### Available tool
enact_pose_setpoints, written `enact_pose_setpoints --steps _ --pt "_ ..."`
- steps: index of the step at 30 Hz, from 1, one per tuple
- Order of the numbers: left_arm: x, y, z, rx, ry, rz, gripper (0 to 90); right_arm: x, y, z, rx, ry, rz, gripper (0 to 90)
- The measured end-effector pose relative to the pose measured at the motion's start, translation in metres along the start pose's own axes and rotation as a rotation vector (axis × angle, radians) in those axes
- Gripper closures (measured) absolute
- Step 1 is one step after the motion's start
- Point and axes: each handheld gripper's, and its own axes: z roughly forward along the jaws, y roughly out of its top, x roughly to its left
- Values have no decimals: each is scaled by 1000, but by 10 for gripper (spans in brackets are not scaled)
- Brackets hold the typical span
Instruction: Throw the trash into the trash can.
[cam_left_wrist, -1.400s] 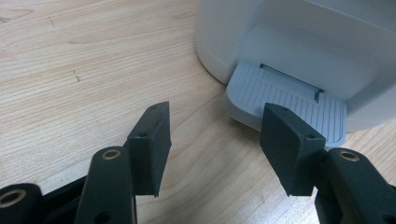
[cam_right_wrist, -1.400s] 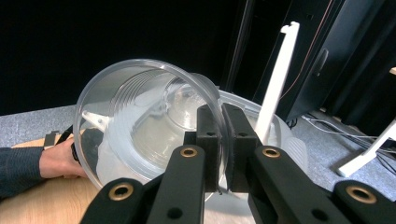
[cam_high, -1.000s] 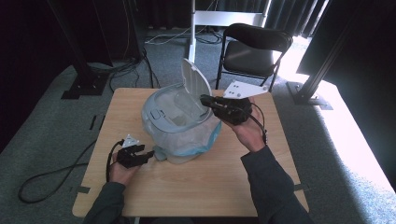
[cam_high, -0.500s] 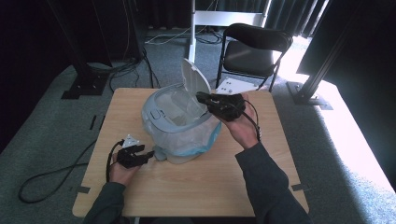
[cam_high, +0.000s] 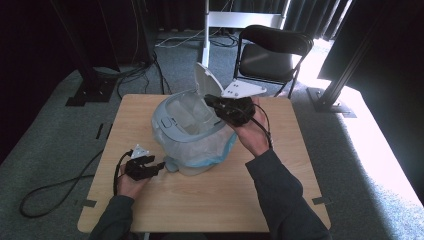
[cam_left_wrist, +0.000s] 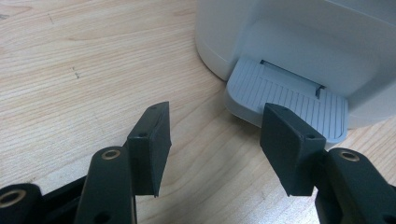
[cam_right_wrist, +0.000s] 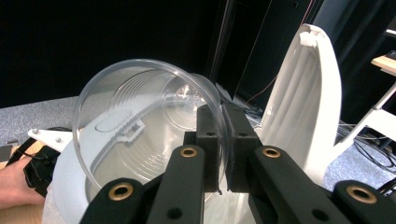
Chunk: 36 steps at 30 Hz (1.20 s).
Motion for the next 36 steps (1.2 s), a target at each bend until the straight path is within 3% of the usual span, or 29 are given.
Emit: enact_pose_setpoints --steps 14,17,19,36 --pt "1 1 0 -6 -4 -3 434 7 6 5 6 -10 -43 860" --pt "0 1 0 -5 -4 -1 434 9 7 8 24 6 -41 725" --pt "0 1 0 -3 -5 0 433 12 7 8 18 -2 -58 684" --pt "0 1 0 -2 -3 0 433 8 3 -18 -38 -5 -41 648"
